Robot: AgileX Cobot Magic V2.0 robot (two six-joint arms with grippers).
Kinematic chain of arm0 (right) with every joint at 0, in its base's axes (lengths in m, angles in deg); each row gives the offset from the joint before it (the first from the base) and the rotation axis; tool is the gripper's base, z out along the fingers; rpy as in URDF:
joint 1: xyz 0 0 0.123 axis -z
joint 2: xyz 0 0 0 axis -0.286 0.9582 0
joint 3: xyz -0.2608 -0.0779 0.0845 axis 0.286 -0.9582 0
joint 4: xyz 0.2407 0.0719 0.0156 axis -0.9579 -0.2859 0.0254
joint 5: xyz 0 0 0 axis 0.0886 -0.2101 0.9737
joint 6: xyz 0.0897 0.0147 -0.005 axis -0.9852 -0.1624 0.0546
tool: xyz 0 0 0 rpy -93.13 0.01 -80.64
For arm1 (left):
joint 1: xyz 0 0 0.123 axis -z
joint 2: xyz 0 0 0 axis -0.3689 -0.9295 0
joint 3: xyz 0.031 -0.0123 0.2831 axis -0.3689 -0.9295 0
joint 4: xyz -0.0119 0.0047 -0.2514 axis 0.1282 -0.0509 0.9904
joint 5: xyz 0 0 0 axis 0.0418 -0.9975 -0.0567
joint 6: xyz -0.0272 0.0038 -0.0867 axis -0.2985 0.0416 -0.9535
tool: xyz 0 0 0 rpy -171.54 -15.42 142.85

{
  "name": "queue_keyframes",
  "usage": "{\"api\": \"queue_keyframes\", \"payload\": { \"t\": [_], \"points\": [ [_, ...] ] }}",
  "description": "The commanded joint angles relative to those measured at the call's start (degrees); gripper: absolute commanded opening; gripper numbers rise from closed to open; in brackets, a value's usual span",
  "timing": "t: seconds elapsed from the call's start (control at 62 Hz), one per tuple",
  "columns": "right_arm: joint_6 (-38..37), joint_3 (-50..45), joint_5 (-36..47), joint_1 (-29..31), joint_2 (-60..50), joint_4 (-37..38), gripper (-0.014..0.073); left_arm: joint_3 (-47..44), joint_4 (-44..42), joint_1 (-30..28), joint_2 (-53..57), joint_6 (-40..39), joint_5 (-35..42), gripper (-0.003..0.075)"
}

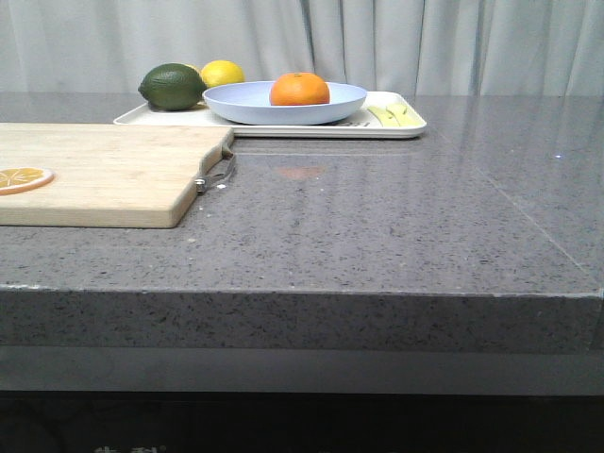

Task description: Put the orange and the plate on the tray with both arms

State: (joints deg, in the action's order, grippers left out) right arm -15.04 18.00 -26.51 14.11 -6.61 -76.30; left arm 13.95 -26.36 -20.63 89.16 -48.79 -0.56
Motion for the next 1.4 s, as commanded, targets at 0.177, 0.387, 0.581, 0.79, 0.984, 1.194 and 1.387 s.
{"api": "queue_keyframes", "payload": {
  "t": [0.177,0.387,0.581,0.79,0.984,1.194,1.387],
  "points": [
    [0.40,1.17,4.60,0.20,0.59,0.51,-0.0111,-0.31,0.43,-0.16,1.28,-0.41,5.00,-0.0017],
    [0.43,0.76,6.62,0.20,0.59,3.33,-0.0111,-0.31,0.43,-0.16,1.28,-0.41,5.00,-0.0017],
    [3.39,-8.50,24.16,0.20,-0.14,2.77,-0.0111,-0.31,0.43,-0.16,1.28,-0.41,5.00,-0.0017],
    [3.39,-20.68,29.78,0.15,-4.76,-4.15,-0.0111,-0.31,0.43,-0.16,1.18,-0.41,5.00,-0.0017],
    [3.61,-22.36,27.40,0.15,-4.70,-4.52,-0.0111,-0.31,0.43,-0.16,1.18,-0.41,5.00,-0.0017],
    [3.61,-22.36,27.30,0.15,-4.70,-4.52,-0.0111,-0.31,0.43,-0.16,1.18,-0.41,5.00,-0.0017],
    [3.61,-22.36,27.30,0.15,-4.70,-4.52,-0.0111,-0.31,0.43,-0.16,1.18,-0.41,5.00,-0.0017]
  ]
}}
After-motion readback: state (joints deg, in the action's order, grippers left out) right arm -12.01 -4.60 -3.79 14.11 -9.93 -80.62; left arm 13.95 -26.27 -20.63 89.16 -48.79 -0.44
